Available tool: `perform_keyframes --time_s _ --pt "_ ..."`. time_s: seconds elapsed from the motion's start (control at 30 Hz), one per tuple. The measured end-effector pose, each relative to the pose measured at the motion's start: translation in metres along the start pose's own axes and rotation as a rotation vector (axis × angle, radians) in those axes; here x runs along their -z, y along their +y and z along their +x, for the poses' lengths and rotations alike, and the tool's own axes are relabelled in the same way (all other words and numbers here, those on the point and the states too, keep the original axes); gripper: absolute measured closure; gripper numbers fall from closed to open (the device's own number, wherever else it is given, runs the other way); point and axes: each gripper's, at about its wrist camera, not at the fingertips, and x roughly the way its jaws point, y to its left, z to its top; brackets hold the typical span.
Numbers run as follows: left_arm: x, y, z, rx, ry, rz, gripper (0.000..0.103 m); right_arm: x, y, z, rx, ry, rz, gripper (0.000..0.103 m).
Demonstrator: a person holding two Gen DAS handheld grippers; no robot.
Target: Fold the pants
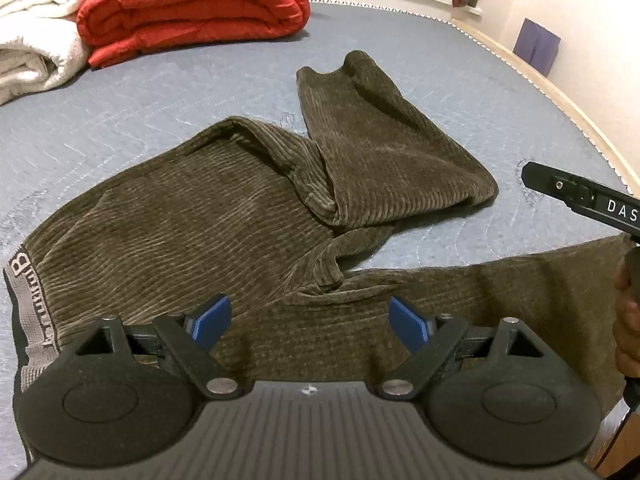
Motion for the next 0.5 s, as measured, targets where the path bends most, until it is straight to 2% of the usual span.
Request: perform_keyframes --time_s 0.37,0.47,0.5 --pt "-0.003 -0.004 0.013 0.022 0.031 0.005 0.013 -0.004 -0.007 0.028 0.089 -0.006 -0.036 0.007" --pt "-0.004 -0.004 0.015 0.023 0.035 -0.005 0.013 -0.005 -0.017 0.038 0.114 0.002 0.006 0.018" --pt "-0.004 -0.003 0.015 0.025 0.036 -0.011 0.013 -0.007 -0.02 0.042 0.119 0.005 0.022 0.024"
